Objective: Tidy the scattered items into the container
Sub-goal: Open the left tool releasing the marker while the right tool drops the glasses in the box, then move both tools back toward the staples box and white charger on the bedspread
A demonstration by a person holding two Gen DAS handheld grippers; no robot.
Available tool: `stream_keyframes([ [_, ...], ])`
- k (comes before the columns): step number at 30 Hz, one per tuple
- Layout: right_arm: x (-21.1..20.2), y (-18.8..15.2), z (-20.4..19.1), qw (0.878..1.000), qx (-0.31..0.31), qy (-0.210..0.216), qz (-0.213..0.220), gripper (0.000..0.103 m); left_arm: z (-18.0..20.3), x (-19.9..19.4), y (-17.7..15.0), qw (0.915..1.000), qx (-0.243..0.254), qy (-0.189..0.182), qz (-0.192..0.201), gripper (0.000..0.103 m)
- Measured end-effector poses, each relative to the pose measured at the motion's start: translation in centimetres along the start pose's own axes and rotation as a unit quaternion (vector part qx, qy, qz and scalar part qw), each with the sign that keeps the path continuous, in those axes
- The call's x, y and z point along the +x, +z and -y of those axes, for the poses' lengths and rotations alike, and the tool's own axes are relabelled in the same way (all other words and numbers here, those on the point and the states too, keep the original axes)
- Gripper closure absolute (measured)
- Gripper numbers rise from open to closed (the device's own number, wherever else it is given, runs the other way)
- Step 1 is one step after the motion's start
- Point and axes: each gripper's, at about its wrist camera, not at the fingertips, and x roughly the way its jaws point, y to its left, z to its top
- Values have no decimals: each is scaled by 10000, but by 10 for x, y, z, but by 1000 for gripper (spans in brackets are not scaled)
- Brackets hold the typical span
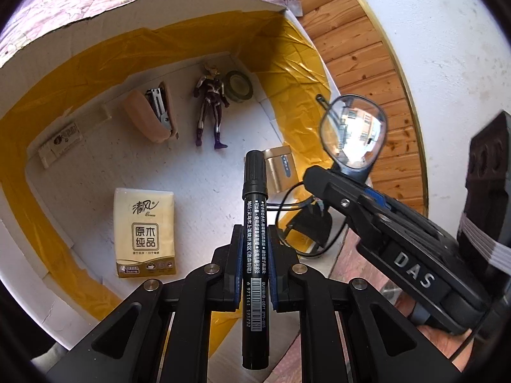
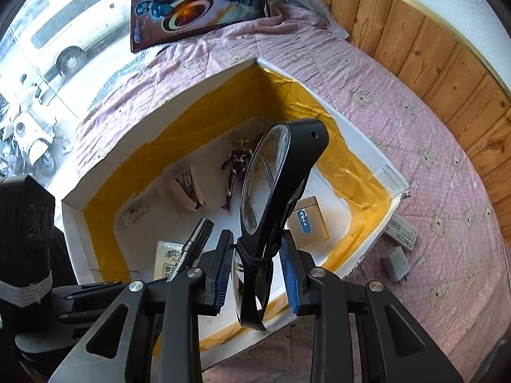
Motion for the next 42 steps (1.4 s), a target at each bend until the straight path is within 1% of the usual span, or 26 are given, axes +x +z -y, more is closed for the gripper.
stream_keyframes([
  [3, 15, 8, 4, 9996, -48, 20, -271, 72, 2, 3, 1, 9999, 102, 86, 27, 90],
  [7, 27, 20, 6, 9989, -11, 55, -461, 72, 6, 10, 3, 9995, 291, 96, -29, 91],
  [8, 30, 22, 7, 9988, 12, 42, -486, 71, 6, 11, 3, 9993, 339, 134, -22, 83],
  [9, 33, 24, 8, 9986, 34, 56, -517, 70, 4, 12, 4, 9994, 319, 146, -18, 67],
  [10, 35, 25, 9, 9986, 84, 54, -528, 70, 2, 12, 6, 9996, 259, 95, -24, 62],
  [11, 36, 26, 12, 9986, 166, 4, -502, 69, 0, 11, 7, 9998, 208, 19, -17, 59],
  [12, 36, 26, 15, 9985, 243, -27, -493, 67, 0, 10, 8, 9998, 201, -46, -4, 59],
  [17, 34, 24, 18, 9984, 399, -30, -402, 67, -1, 7, 9, 9996, 257, -122, 34, 59],
  [20, 33, 20, 18, 9981, 474, -21, -397, 67, 1, 6, 7, 9993, 365, -102, 65, 59],
  [23, 32, 16, 18, 9976, 566, 97, -390, 67, 4, 2, 4, 9986, 505, 20, 166, 59],
  [25, 32, 14, 17, 9972, 606, 192, -382, 67, 6, -2, 1, 9973, 649, 179, 279, 59],
  [29, 23, 9, 10, 9977, 586, 186, -293, 67, 9, -11, -5, 9927, 972, 476, 528, 59],
  [35, 2, -1, 0, 9981, 564, 259, -41, 67, 10, -30, -17, 9848, 1326, 703, 876, 59],
  [42, -26, -24, -21, 9982, 389, 281, 366, 67, 11, -45, -28, 9786, 1548, 838, 1066, 59],
])
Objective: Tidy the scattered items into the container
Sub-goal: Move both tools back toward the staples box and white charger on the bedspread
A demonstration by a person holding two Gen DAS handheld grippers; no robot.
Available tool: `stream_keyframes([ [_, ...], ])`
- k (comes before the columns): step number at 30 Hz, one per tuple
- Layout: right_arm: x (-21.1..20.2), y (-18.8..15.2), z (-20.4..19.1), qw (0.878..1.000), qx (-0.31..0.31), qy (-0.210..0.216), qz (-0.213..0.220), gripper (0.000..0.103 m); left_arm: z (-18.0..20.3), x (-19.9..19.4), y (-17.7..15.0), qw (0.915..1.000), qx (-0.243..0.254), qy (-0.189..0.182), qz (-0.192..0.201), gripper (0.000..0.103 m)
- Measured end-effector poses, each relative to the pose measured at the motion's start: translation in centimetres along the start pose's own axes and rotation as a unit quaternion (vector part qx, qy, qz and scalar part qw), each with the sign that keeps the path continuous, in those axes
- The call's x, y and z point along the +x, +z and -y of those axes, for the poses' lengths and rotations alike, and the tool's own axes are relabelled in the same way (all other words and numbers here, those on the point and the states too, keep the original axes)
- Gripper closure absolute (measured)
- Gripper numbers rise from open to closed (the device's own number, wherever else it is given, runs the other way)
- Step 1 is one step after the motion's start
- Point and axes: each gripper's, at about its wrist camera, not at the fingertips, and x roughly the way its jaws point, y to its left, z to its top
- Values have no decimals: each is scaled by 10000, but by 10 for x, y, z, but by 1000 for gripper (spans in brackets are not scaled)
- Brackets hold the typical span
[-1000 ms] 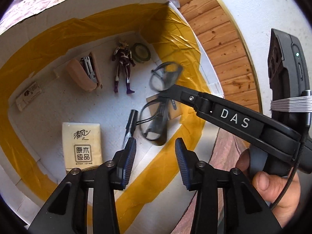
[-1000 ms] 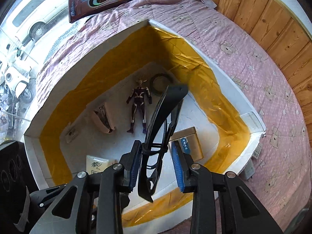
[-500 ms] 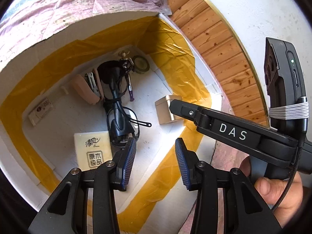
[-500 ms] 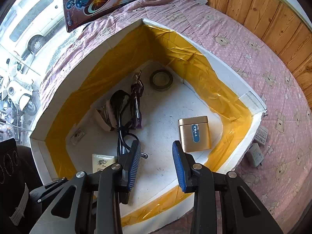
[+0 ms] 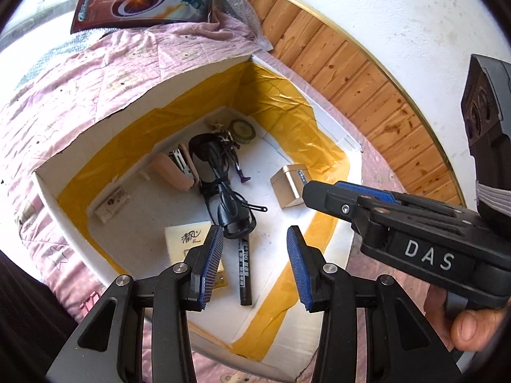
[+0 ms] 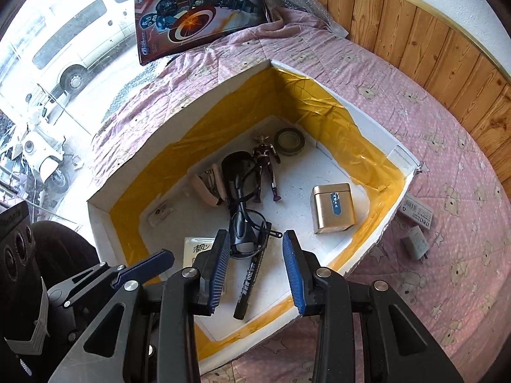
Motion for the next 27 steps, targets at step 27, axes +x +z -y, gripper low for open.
stream_keyframes([
  [27, -62, -141, 82, 9635, 2057, 946, 1430, 66, 68, -39, -46, 9891, 1365, -64, 541, 59],
])
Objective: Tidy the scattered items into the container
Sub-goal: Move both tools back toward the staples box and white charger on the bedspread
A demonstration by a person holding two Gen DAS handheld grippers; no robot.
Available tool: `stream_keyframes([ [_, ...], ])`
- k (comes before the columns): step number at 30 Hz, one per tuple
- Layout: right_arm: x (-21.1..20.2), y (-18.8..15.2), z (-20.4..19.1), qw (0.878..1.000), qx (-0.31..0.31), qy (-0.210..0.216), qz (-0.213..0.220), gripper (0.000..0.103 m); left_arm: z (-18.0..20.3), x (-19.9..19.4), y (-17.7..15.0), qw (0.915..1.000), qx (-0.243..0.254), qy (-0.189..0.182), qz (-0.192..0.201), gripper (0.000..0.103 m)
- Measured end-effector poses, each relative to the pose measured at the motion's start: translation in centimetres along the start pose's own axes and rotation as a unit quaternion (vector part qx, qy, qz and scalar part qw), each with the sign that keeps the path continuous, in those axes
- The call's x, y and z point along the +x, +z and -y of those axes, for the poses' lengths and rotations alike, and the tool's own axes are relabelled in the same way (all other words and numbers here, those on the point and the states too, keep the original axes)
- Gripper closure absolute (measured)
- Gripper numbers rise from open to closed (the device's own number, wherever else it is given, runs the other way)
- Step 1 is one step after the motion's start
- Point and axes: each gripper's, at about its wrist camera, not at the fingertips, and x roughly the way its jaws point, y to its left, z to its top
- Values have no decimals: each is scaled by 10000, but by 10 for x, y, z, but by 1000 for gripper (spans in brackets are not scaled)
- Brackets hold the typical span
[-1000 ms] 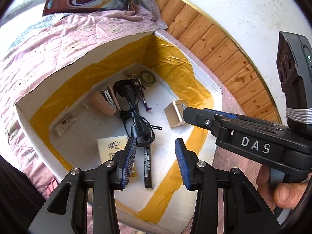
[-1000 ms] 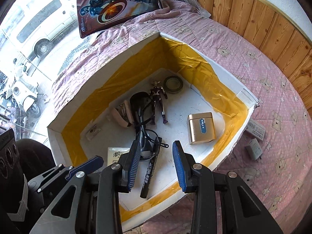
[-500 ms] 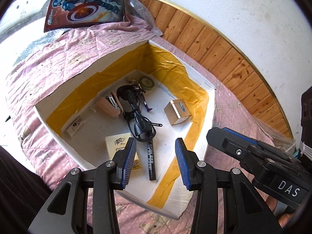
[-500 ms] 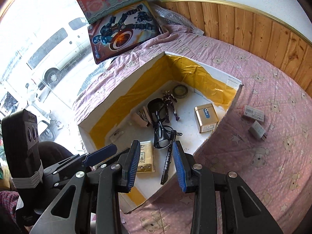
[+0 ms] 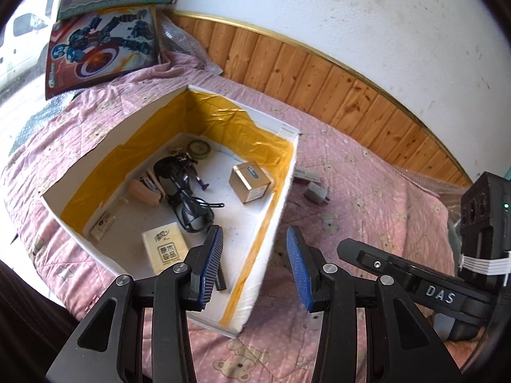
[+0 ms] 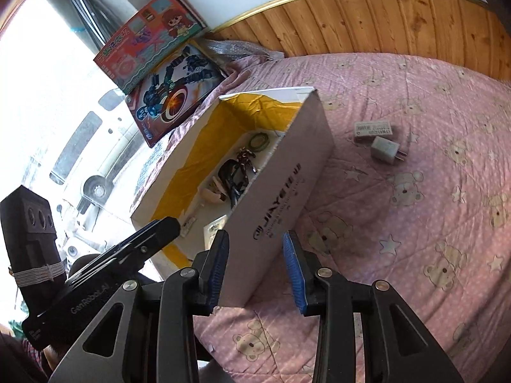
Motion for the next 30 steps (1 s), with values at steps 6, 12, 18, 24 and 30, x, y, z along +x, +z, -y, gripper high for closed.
stream_keyframes([
  [6, -2, 7, 48, 9984, 509, -224, 48, 65, 39, 7, -7, 9983, 465, -327, -103, 59],
  [12, 11, 48, 87, 9966, 258, -782, -98, 58, 72, 29, -13, 9945, 754, -587, -434, 59],
  [18, 46, 88, 119, 9909, -262, -1294, -278, 47, 81, 60, 7, 9930, 656, -692, -692, 59],
  [24, 99, 108, 130, 9828, -1014, -1472, -468, 41, 92, 92, 53, 9910, 787, -684, -842, 59],
  [30, 139, 116, 140, 9740, -1707, -1406, -490, 48, 120, 128, 98, 9831, 1346, -670, -1049, 59],
])
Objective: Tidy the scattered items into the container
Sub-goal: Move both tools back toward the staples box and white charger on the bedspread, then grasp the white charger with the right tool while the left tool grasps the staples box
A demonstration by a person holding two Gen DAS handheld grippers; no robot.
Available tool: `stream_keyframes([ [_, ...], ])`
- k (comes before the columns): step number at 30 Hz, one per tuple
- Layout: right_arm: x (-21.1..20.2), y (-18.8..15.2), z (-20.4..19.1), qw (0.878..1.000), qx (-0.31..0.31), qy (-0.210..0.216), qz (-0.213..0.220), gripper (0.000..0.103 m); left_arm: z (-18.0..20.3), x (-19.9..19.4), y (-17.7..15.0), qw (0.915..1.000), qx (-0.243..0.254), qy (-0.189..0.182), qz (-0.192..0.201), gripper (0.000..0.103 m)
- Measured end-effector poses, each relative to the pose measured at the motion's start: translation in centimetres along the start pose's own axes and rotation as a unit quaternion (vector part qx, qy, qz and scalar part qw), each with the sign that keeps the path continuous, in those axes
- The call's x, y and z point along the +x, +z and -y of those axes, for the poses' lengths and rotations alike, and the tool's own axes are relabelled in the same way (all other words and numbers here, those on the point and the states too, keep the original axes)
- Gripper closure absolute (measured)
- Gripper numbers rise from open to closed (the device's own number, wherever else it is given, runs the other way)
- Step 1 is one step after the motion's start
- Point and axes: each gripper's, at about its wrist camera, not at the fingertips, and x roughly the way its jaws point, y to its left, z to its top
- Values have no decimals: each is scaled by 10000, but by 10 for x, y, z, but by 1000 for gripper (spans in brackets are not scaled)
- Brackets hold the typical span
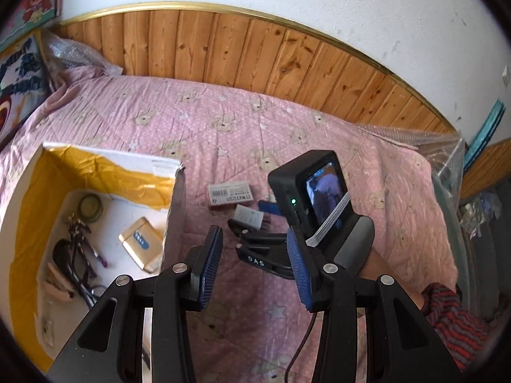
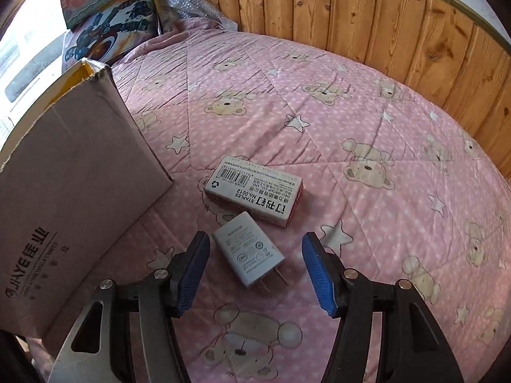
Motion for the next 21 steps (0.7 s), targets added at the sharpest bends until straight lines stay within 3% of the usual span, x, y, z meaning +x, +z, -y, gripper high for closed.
stream_keyframes([
  [1, 5, -1, 3, 9998, 46, 193, -33, 56, 3, 7, 7, 9999, 89, 36, -63, 59],
  [3, 6, -4, 9, 9992, 120, 373, 11, 57, 10, 22, 19, 9995, 253, 87, -183, 58],
  [5, 2, -9, 18, 9986, 322, 425, -65, 71, 16, 43, 27, 9987, 309, 161, -370, 58],
  [12, -41, -72, 69, 9868, 1436, 495, -567, 71, 28, 137, 41, 9926, 365, 570, -1012, 54],
  [13, -48, -82, 73, 9840, 1574, 532, -641, 71, 28, 150, 43, 9902, 450, 768, -1073, 54],
  [17, -68, -117, 73, 9801, 1716, 610, -788, 71, 20, 199, 48, 9832, 696, 1147, -1238, 53],
  [18, -69, -125, 73, 9783, 1806, 666, -766, 71, 16, 208, 48, 9806, 699, 1373, -1214, 49],
  [19, -69, -130, 75, 9767, 1896, 720, -699, 71, 16, 209, 48, 9814, 740, 1460, -1000, 48],
  [21, -69, -130, 75, 9769, 1888, 749, -661, 71, 18, 213, 45, 9799, 818, 1506, -1022, 45],
])
